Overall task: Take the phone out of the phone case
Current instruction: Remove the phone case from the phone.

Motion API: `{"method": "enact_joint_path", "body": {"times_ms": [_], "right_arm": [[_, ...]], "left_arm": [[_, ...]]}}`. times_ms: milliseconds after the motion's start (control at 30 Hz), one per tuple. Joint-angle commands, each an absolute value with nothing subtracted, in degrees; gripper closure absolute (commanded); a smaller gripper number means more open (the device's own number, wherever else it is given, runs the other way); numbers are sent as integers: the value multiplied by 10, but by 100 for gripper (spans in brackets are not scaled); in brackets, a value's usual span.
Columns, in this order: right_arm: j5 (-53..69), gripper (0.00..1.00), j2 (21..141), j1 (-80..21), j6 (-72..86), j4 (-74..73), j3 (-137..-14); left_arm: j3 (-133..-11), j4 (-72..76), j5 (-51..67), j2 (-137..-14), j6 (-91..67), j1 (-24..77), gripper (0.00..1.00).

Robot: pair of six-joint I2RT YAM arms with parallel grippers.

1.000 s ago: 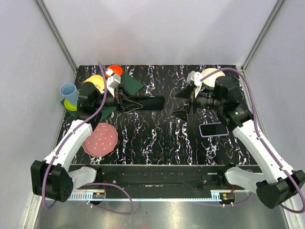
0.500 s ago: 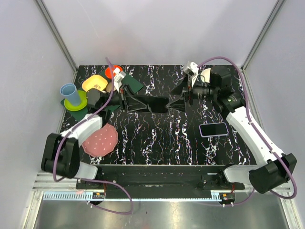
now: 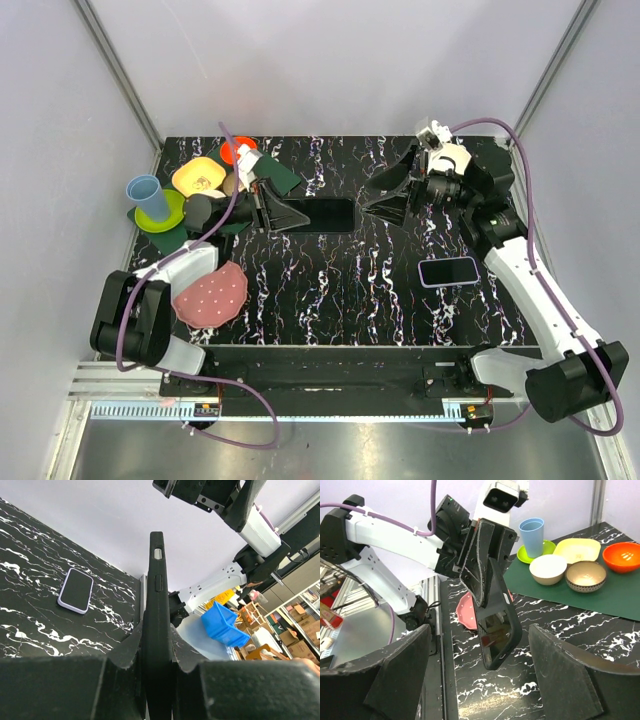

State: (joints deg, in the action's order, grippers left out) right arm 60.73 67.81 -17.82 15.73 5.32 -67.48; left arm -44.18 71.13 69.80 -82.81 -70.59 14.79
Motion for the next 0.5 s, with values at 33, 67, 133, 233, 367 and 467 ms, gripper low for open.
{"method": "enact_joint_path", "body": {"times_ms": [33,67,133,233,367,467], "right_arm": [[562,17,671,-177,192,139,-630],[559,18,671,-176,201,161,-618],[547,21,673,-176,227,209,-589],[544,30,687,-176,276,271,-560],[559,37,694,-176,337,367,-524],[558,43,693,-175,345,384,-510]], "left_arm": [[-434,930,636,-837,-702,158,100],[-429,932,628,-839,-701,162,100],[-412,933,620,-838,-693,166,100],[-396,933,610,-836,-673,175,100],[-390,934,613,-831,-662,181,100],[-385,933,618,-817,-653,181,100]]}}
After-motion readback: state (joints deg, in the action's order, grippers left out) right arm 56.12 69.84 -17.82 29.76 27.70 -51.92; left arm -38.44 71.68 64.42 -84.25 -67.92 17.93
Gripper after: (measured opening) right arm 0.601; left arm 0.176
